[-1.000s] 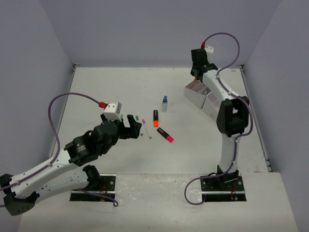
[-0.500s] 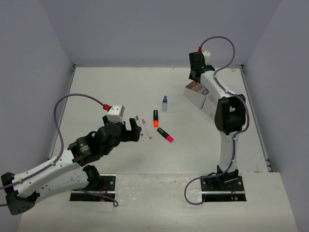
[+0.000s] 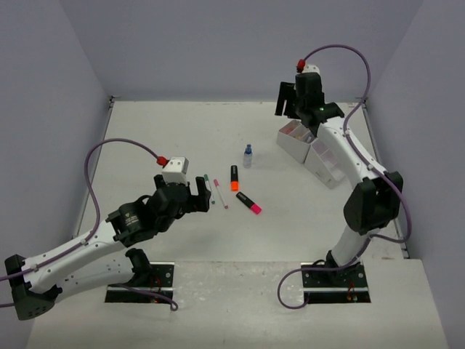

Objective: Sort the stationery into containers
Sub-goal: Place the stationery in the storage box, then pick up the stationery from the center of the board.

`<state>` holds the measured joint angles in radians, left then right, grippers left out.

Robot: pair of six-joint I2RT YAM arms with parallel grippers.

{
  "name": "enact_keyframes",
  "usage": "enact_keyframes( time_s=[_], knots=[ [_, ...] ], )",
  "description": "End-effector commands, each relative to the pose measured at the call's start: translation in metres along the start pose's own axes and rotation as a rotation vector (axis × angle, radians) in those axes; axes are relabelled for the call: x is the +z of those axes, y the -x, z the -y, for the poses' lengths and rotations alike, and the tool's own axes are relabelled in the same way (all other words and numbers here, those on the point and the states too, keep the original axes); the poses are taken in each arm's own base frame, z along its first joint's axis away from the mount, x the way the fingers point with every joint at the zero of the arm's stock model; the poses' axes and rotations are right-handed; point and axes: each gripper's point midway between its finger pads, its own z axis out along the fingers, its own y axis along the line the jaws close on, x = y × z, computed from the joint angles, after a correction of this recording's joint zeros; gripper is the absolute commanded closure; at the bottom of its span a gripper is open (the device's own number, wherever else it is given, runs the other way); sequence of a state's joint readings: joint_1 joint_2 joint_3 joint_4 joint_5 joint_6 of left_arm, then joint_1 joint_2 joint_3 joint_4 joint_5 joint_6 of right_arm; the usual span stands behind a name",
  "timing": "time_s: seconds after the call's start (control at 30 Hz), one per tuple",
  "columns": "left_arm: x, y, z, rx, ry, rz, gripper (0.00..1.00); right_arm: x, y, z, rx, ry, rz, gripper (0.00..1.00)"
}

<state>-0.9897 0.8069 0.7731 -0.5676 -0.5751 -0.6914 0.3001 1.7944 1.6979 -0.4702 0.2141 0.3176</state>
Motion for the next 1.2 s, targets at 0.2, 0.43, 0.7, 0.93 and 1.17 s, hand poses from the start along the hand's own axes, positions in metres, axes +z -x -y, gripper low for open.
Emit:
enact_keyframes(
  time_s=[0.2,0.43,0.7,0.93,1.17],
  knots=[
    [-0.025,0.04,-0.034,0.052,0.199,0.059,0.0,-0.038,-0.07,-0.106,-0.145,0.333,-0.1,0.02],
    [-0.027,0.022,-0.052,0.068,0.22,0.051,0.0,0.007,-0.103,-0.117,-0.145,0.283,-0.185,0.1],
    [-0.033,0.03,-0.057,0.025,0.205,0.113,0.0,0.028,-0.141,-0.122,-0.191,0.244,-0.279,0.44],
    [-0.026,0.023,-0.056,0.063,0.234,0.076,0.0,0.02,-0.144,-0.113,-0.186,0.147,-0.268,0.5],
    [-0.026,0.022,-0.055,0.066,0.225,0.072,0.0,0.011,-0.15,-0.109,-0.151,0.133,-0.275,0.57]
  ],
)
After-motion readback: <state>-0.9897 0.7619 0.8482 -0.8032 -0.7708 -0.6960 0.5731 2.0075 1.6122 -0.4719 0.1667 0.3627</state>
